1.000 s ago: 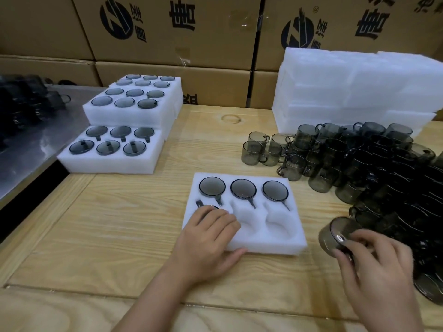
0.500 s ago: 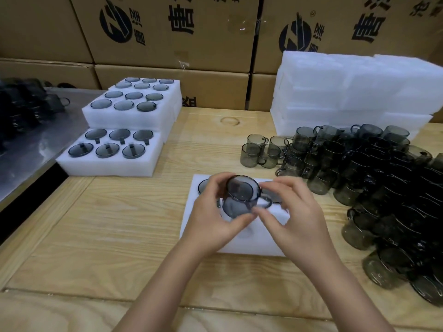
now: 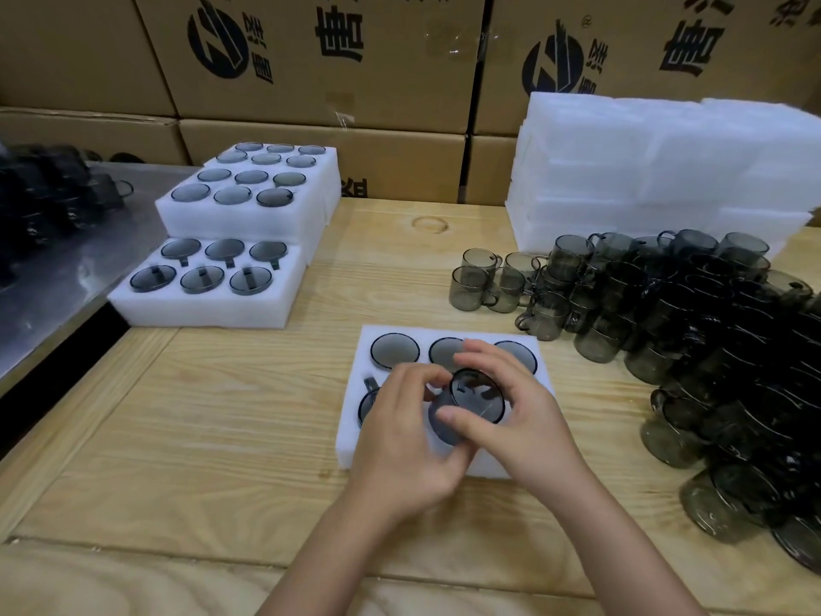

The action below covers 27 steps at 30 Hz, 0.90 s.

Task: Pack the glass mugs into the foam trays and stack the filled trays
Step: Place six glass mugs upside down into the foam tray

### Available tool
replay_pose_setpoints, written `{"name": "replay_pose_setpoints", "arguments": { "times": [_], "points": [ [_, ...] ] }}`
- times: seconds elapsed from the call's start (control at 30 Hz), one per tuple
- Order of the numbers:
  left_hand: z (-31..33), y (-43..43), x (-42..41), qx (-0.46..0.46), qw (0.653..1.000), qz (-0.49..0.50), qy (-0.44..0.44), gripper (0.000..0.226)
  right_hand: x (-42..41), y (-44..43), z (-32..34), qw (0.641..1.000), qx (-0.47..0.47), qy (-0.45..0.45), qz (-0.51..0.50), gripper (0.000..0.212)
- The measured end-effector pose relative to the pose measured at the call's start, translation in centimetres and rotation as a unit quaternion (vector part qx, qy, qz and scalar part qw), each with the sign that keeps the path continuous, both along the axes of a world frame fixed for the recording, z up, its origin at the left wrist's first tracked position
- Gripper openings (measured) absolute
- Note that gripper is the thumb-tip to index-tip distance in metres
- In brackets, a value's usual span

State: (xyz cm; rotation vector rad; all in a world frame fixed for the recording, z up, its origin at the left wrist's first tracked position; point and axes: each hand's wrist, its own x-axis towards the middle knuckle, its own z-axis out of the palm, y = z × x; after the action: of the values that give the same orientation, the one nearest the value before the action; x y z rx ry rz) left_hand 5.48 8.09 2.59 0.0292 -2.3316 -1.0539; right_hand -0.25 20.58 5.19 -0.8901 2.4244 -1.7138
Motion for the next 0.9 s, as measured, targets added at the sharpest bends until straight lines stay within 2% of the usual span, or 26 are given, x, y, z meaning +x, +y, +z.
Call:
{"name": "replay_pose_setpoints", "arguments": {
  "times": [0.1, 0.23, 0.37, 0.47, 0.57, 0.67, 0.73, 0.77, 0.83, 0.9],
  "points": [
    [0.0, -0.4, 0.7, 0.029, 1.0, -0.002, 0.006, 0.04, -0.6, 0.3, -0.3, 0.999, 0.04, 0.017, 0.011, 0.053],
    [-0.1, -0.5, 1.0, 0.178, 0.981, 0.071, 0.034, 0.027, -0.8, 0.5, -0.5, 0.996, 0.084, 0.036, 0.013, 0.053],
    [0.2, -0.3, 0.5, 0.188, 0.972, 0.129, 0.052, 0.019, -0.9, 0.5, -0.1, 0.982, 0.14, 0.105, 0.068, 0.049],
    [0.4, 0.0, -0.1, 0.195, 0.97, 0.14, 0.042, 0.014, -1.4, 0.5, 0.3, 0.971, 0.172, 0.108, 0.123, 0.049],
    [0.7, 0.3, -0.6, 0.182, 0.972, 0.145, 0.029, 0.015, -1.8, 0.7, 0.4, 0.97, 0.18, 0.092, 0.137, 0.046],
    [1.0, 0.6, -1.0, 0.116, 0.984, 0.134, 0.029, 0.03, -1.9, 0.6, 0.4, 0.973, 0.165, 0.089, 0.132, 0.043],
    [1.6, 0.6, -1.4, 0.019, 0.995, 0.102, 0.012, 0.05, -1.9, 0.0, 0.4, 0.986, 0.116, 0.059, 0.101, 0.039],
    [1.7, 0.6, -1.6, -0.044, 0.996, 0.073, -0.028, 0.061, -2.0, -0.3, 0.3, 0.988, 0.12, 0.06, 0.082, 0.039],
    [1.3, 0.6, -1.8, -0.168, 0.973, 0.028, -0.155, 0.081, -1.9, -1.1, -0.3, 0.965, 0.239, 0.093, 0.06, 0.046],
    [0.5, 0.4, -1.7, -0.245, 0.939, 0.03, -0.24, 0.093, -1.8, -1.3, -1.4, 0.914, 0.385, 0.121, 0.05, 0.051]
  ]
}}
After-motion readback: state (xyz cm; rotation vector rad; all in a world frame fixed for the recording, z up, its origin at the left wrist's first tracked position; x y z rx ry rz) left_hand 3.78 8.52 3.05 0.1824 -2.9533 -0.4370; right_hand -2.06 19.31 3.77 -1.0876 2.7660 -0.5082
